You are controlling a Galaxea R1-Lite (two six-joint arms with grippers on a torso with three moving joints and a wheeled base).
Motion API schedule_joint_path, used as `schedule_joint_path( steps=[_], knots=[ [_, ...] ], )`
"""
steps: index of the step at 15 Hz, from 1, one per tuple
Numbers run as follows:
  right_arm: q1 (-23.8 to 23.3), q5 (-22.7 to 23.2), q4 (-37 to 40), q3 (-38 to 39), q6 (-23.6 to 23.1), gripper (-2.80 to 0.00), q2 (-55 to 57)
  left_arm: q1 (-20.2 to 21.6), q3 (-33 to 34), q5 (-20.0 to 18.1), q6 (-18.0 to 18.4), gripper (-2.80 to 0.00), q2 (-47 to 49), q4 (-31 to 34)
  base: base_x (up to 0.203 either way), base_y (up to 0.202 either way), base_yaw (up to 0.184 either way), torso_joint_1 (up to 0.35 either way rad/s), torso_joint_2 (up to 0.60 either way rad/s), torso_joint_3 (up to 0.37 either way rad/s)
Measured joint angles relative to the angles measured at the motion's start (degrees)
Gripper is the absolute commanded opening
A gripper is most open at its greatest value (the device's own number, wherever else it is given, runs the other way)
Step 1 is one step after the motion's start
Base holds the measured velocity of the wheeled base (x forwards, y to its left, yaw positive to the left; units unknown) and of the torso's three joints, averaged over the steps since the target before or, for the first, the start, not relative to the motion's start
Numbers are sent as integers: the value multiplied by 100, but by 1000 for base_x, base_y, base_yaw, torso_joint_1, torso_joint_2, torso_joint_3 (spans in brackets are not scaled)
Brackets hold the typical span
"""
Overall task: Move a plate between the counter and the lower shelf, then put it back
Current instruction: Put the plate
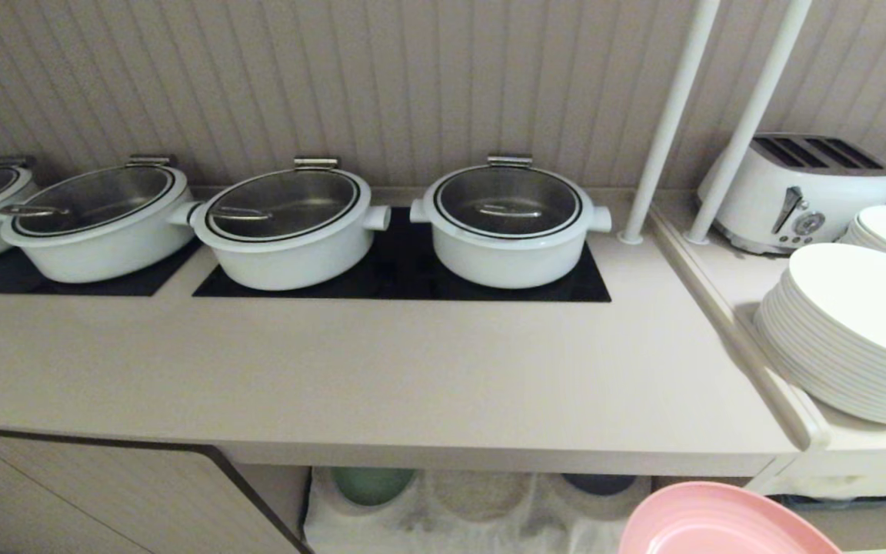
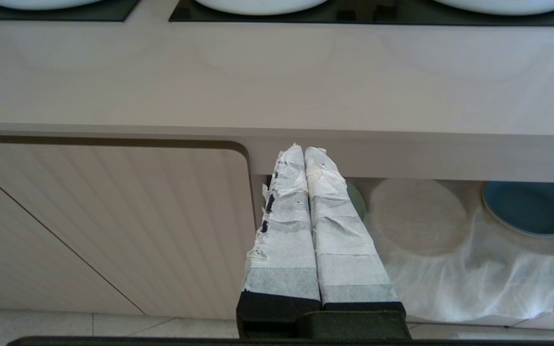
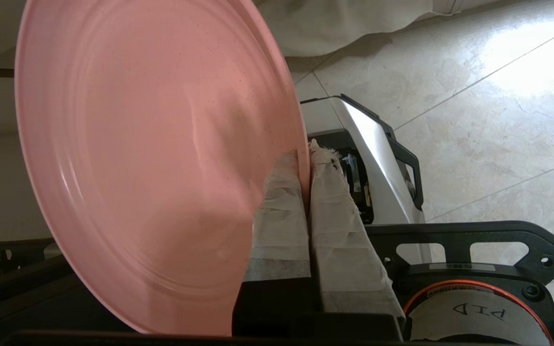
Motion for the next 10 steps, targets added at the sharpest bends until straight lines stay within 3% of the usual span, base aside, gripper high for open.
schedule_joint_path(
  steps=[10],
  knots=[
    [0, -41, 13, -2, 1, -280, -2, 0, 0, 0, -2, -280, 0, 0, 0, 0, 0, 53, -102, -55]
  ],
)
